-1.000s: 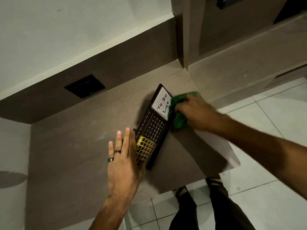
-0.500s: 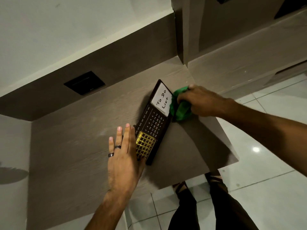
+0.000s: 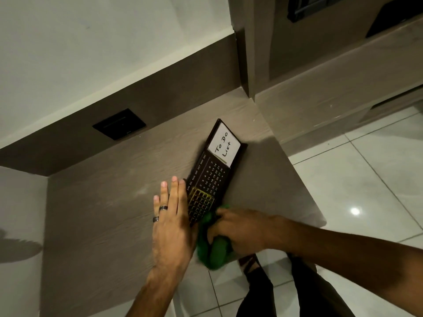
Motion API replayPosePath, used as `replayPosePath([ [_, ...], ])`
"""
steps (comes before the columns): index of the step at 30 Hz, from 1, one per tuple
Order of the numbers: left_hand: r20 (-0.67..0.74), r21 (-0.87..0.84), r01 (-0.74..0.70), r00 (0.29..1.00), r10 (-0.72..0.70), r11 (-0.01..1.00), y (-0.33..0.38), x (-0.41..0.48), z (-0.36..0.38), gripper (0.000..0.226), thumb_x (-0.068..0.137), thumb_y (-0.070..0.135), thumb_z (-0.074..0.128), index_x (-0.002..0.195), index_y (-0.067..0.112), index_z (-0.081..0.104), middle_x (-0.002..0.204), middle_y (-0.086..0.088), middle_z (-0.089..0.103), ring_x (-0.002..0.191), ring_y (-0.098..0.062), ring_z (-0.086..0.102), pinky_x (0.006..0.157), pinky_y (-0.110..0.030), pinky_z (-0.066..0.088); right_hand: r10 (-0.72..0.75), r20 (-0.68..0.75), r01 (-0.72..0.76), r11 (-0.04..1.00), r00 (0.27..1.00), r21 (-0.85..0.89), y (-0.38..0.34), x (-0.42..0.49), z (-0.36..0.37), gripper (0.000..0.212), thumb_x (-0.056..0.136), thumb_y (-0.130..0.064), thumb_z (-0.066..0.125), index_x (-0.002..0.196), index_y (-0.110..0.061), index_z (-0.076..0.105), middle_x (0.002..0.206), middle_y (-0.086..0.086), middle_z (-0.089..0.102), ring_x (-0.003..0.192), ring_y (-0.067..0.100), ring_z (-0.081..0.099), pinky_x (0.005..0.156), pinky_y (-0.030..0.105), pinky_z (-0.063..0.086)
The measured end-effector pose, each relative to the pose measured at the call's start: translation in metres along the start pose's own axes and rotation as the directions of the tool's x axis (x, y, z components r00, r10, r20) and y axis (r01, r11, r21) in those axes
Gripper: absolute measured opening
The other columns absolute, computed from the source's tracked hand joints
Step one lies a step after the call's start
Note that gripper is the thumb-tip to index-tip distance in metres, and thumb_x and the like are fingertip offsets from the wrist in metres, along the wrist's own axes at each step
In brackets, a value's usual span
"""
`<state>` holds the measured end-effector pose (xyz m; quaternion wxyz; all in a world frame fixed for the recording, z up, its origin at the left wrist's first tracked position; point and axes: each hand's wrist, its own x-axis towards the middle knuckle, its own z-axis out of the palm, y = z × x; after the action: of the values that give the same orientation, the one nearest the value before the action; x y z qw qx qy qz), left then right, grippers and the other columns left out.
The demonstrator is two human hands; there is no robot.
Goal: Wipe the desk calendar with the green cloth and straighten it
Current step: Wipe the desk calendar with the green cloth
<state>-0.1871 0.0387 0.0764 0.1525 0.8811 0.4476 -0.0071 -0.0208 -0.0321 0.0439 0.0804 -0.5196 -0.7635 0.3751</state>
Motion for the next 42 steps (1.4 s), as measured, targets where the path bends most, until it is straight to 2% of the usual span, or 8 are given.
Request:
replayPosePath([
  [3,-0.017,-0.026,0.009,1.0,-0.009,1.0,-0.009,-0.001,-0.002,0.107,0.082,0.026,0.077,0.156,0.017,0.001,0.165,-0.004,-0.005,0.151,-0.024,-0.017,0.123,-0.047,-0.008,0.066,-0.016,-0.059,0.958,0.998,0.281,-0.004,-0.01,-0.014,0.045,0.087,-0.012,0.06,0.125,-0.036,0.057,0.124,0.0,0.049,0.113,0.018,0.05,0.094,0.041,0.049],
  [8,-0.148,-0.175,0.135,0.976,-0.161,0.975,-0.03,-0.007,0.003,0.106,0.076,0.015,0.073,0.155,0.021,0.003,0.165,0.002,-0.003,0.152,-0.018,-0.015,0.123,-0.051,-0.007,0.16,-0.373,0.054,0.863,0.914,0.503,0.006,-0.027,-0.038,0.064,0.084,0.001,0.06,0.134,-0.038,0.052,0.128,-0.002,0.051,0.114,0.01,0.051,0.096,0.036,0.051],
  [13,-0.138,-0.312,0.12,0.976,-0.17,0.942,-0.034,-0.008,0.021,0.094,0.083,0.03,0.075,0.156,0.016,0.018,0.165,-0.005,0.008,0.154,-0.02,-0.005,0.123,-0.039,-0.004,-0.027,-0.731,0.105,0.993,0.682,0.062,-0.006,-0.004,-0.014,0.07,0.071,0.008,0.06,0.137,-0.014,0.054,0.147,0.005,0.049,0.139,0.026,0.04,0.114,0.042,0.033],
  [18,-0.148,-0.344,-0.068,0.989,0.017,0.937,-0.038,-0.012,0.022,0.067,0.096,0.025,0.052,0.149,0.024,0.012,0.163,-0.014,-0.004,0.154,-0.017,-0.003,0.125,-0.035,0.0,-0.41,-0.494,0.195,0.882,0.767,-0.43,-0.002,0.034,0.025,0.063,0.081,-0.012,0.071,0.14,-0.021,0.051,0.151,0.004,0.045,0.144,0.031,0.027,0.113,0.047,0.03],
  [24,-0.182,-0.308,0.012,0.981,-0.071,0.951,-0.038,-0.002,0.023,0.104,0.079,0.013,0.081,0.155,0.029,0.012,0.161,0.02,0.002,0.151,-0.008,-0.012,0.122,-0.042,-0.004,-0.066,-0.749,-0.123,0.973,0.659,-0.193,0.019,0.034,0.01,0.064,0.071,0.006,0.06,0.131,-0.015,0.061,0.14,0.008,0.057,0.138,0.04,0.036,0.101,0.054,0.041],
  [28,-0.111,-0.3,0.087,0.986,-0.126,0.95,-0.042,-0.003,0.026,0.078,0.074,0.001,0.08,0.14,0.019,0.043,0.154,-0.019,0.04,0.142,-0.047,0.032,0.113,-0.066,0.03,-0.282,-0.587,0.082,0.935,0.759,-0.344,-0.008,0.039,0.011,0.055,0.074,-0.005,0.073,0.125,-0.023,0.064,0.14,-0.002,0.058,0.137,0.034,0.04,0.1,0.048,0.04],
  [34,-0.153,-0.255,-0.006,0.988,-0.034,0.967,-0.038,0.002,0.02,0.116,0.08,0.022,0.081,0.146,0.056,-0.008,0.165,0.0,0.015,0.151,-0.007,-0.014,0.12,-0.034,-0.014,0.179,-0.746,-0.328,0.943,0.641,-0.055,0.015,0.035,-0.063,0.061,0.069,0.005,0.07,0.126,-0.018,0.065,0.137,0.003,0.06,0.13,0.04,0.046,0.094,0.054,0.042],
  [42,-0.137,-0.221,0.082,0.984,-0.114,0.972,-0.04,0.001,0.021,0.09,0.078,0.019,0.081,0.152,0.017,0.029,0.163,-0.014,0.022,0.154,-0.021,0.001,0.122,-0.03,-0.012,-0.117,-0.654,-0.042,0.974,0.747,-0.223,-0.013,0.039,-0.012,0.054,0.071,-0.004,0.053,0.12,-0.02,0.068,0.131,-0.002,0.066,0.113,0.032,0.053,0.081,0.041,0.048],
])
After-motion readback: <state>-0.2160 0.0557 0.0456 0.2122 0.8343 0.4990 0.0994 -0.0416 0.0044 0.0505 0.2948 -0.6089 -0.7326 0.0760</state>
